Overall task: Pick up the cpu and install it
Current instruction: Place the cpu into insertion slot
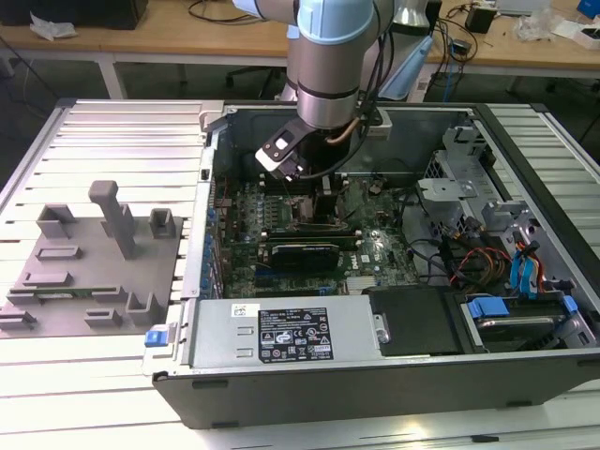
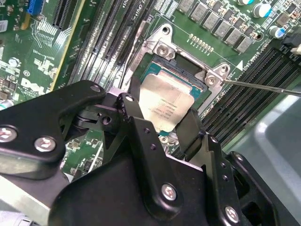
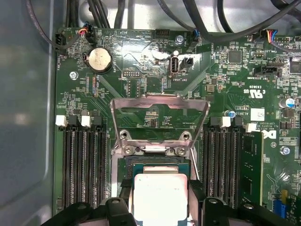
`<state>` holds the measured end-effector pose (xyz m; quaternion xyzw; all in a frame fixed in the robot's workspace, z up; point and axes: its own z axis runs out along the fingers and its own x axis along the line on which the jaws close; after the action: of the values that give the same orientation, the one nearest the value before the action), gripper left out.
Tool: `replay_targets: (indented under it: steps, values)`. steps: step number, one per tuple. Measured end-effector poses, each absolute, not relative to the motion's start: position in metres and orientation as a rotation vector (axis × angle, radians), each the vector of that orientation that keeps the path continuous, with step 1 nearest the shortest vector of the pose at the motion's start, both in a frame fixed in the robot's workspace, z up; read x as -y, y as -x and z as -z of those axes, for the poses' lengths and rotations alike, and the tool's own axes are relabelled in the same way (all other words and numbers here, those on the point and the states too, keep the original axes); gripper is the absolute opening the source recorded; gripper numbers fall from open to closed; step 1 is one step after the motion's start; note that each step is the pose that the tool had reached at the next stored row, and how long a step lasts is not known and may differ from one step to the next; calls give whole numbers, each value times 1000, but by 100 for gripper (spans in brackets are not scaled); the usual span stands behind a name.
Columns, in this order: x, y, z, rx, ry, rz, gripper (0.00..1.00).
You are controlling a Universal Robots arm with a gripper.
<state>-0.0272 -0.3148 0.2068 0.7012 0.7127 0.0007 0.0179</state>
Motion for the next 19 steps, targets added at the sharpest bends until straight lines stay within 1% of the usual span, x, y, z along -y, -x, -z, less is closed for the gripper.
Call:
replay_targets:
  steps: [19]
  values:
    - [311,27,-197,-2214,-2178,-1,55]
